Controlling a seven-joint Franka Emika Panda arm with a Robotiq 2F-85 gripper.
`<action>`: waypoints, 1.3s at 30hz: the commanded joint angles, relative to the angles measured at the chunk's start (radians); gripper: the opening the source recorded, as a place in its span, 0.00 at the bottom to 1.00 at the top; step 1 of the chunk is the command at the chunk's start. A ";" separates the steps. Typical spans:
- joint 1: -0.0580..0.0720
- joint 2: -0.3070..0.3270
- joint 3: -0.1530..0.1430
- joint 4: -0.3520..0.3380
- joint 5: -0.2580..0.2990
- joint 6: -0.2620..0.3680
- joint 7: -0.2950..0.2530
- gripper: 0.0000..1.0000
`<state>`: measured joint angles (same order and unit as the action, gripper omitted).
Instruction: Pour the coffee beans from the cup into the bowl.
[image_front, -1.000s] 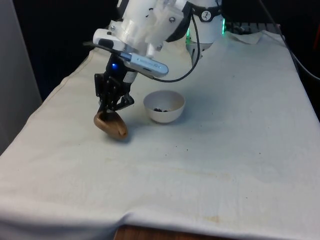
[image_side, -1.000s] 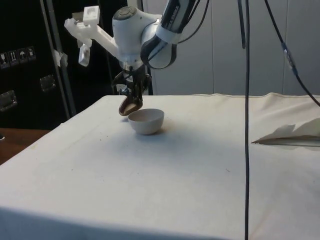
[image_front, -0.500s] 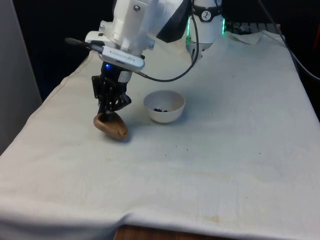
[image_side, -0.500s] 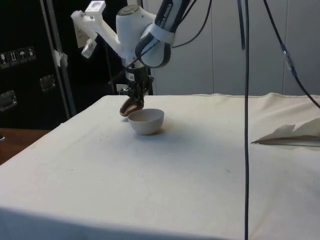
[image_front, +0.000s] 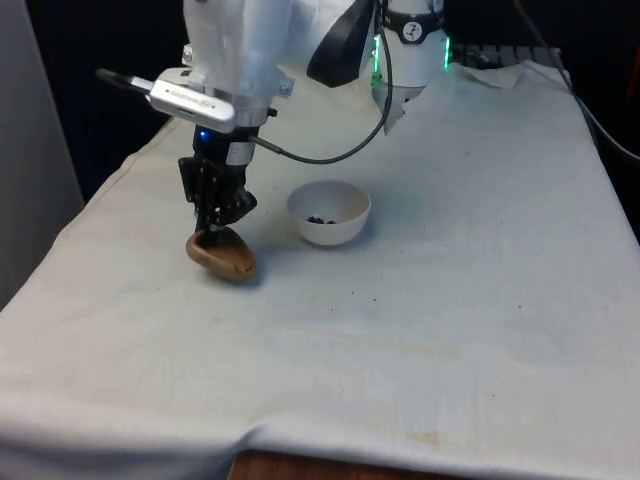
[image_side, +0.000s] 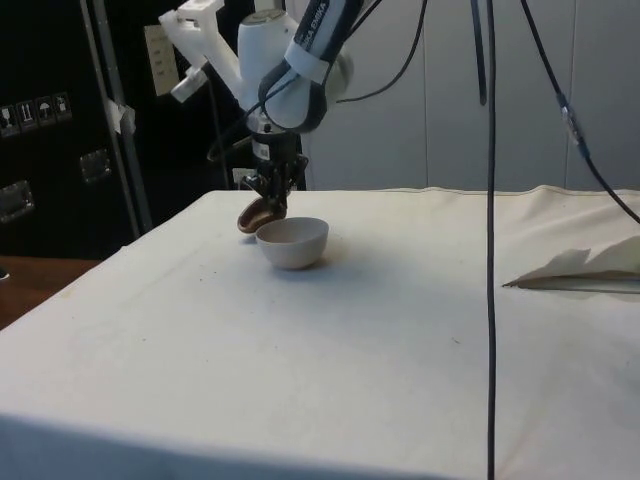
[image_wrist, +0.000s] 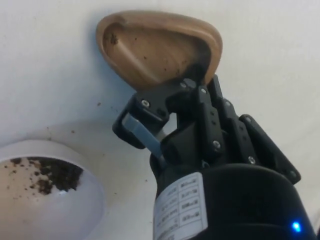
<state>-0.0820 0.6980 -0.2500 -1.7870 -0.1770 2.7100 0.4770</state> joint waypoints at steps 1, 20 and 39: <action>-0.019 0.002 0.021 0.003 0.027 0.001 -0.026 0.00; -0.011 0.007 0.006 0.013 0.262 -0.028 -0.215 0.32; -0.007 -0.046 0.005 -0.015 0.282 -0.052 -0.237 1.00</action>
<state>-0.0810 0.6670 -0.2560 -1.7890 0.0960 2.6590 0.2520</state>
